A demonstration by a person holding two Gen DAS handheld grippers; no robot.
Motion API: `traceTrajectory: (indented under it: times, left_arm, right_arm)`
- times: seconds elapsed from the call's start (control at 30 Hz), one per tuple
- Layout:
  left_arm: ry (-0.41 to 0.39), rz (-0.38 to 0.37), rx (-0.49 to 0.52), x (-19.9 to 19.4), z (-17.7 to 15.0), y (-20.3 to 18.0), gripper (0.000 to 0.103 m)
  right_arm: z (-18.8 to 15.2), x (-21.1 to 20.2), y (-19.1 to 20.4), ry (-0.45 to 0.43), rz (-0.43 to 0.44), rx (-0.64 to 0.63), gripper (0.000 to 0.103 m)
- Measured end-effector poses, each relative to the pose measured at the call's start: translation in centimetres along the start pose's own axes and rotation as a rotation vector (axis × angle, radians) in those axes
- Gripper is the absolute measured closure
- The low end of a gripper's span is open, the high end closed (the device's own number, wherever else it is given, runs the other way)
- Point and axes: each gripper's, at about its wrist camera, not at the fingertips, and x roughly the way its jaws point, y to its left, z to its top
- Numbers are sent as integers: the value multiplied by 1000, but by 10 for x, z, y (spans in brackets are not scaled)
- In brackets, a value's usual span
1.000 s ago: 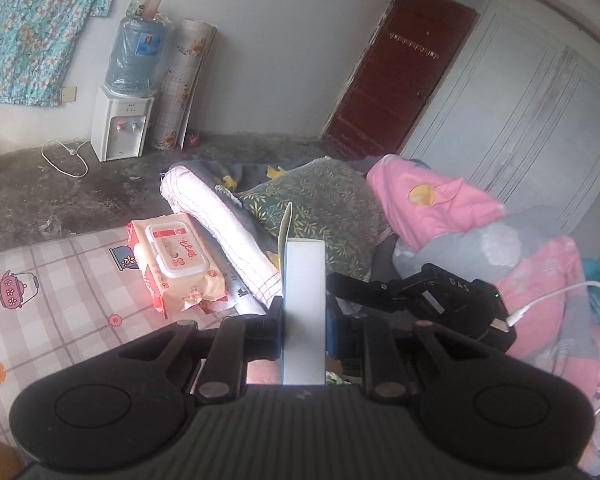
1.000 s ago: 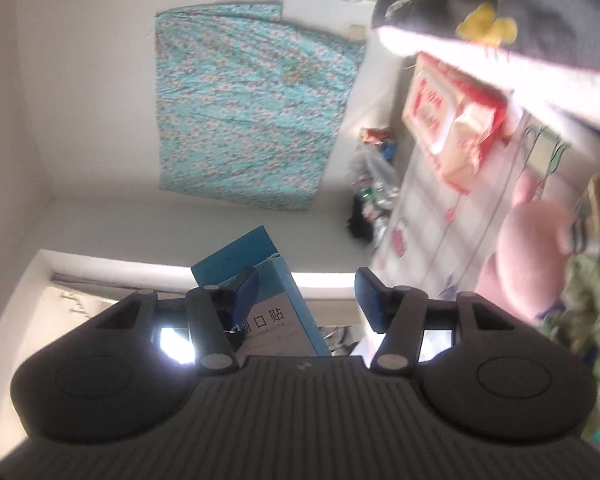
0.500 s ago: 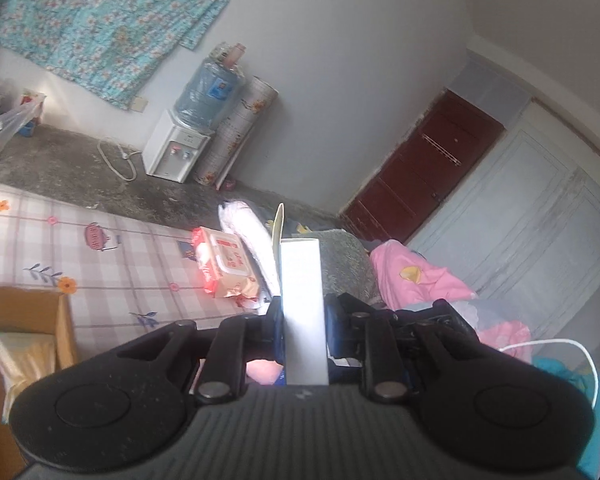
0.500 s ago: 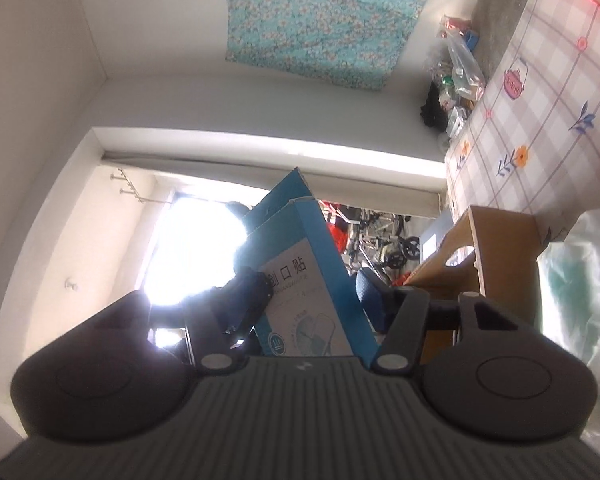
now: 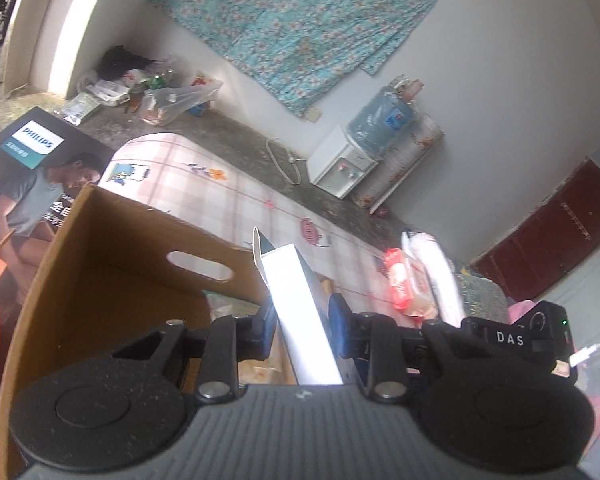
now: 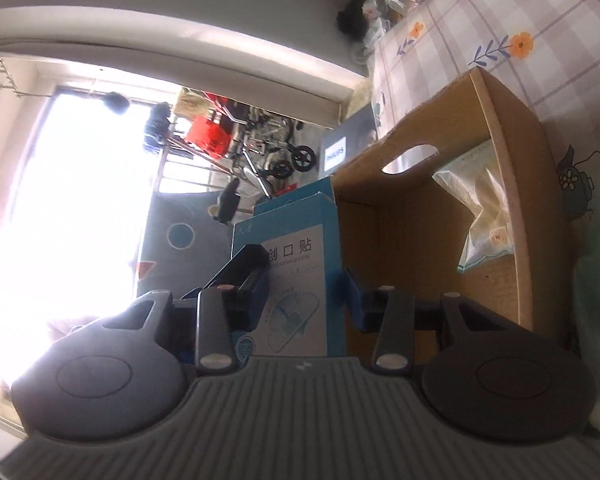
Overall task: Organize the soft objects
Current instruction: 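Carry the blue bandage box with the right gripper into the cardboard box, then open the right gripper to release the bandage box and withdraw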
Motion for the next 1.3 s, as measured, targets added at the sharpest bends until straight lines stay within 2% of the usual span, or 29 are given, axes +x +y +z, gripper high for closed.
traceTrajectory:
  times: [0.17,0.27,0.33,0.4,0.47,0.67,0.73,0.83,0.9,1.07,1.23,1.3]
  left_arm:
    - [52,122,-8,37,13,34,76]
    - [146,184,6,73,10,53,73]
    - [203,232,-5,93,4,67,72]
    - [208,220,-46,100,0,79,61]
    - [203,221,-47,99,-2,80,62]
    - [198,288,26,92,-7,69,62]
    - [192,328,52,88,-7,67,62]
    - [194,438,144,83,-7,56,64]
    - [226,485,185,83,-9,52,64]
    - [327,476,171,96,-20,54,53]
    - [335,530,192,107,-27,50,34]
    - [333,559,211,112,-28,48,32]
  right_arm:
    - [16,54,-2,29,-144,-49,64]
    - [23,77,-9,41,-266,-71,63]
    - [21,85,-10,46,-317,-109,63]
    - [19,86,-13,54,-319,-137,62]
    - [17,80,-10,53,-318,-165,62]
    - [11,31,7,-18,-274,-223,61]
    - [7,14,10,-40,-255,-235,61]
    - [0,-10,13,-67,-232,-254,61]
    - [-5,-23,13,-81,-219,-254,61]
    - [-19,-55,-1,-118,-189,-228,60]
    - [-36,-80,-10,-135,-176,-228,60]
    - [-40,-87,-13,-145,-176,-235,59]
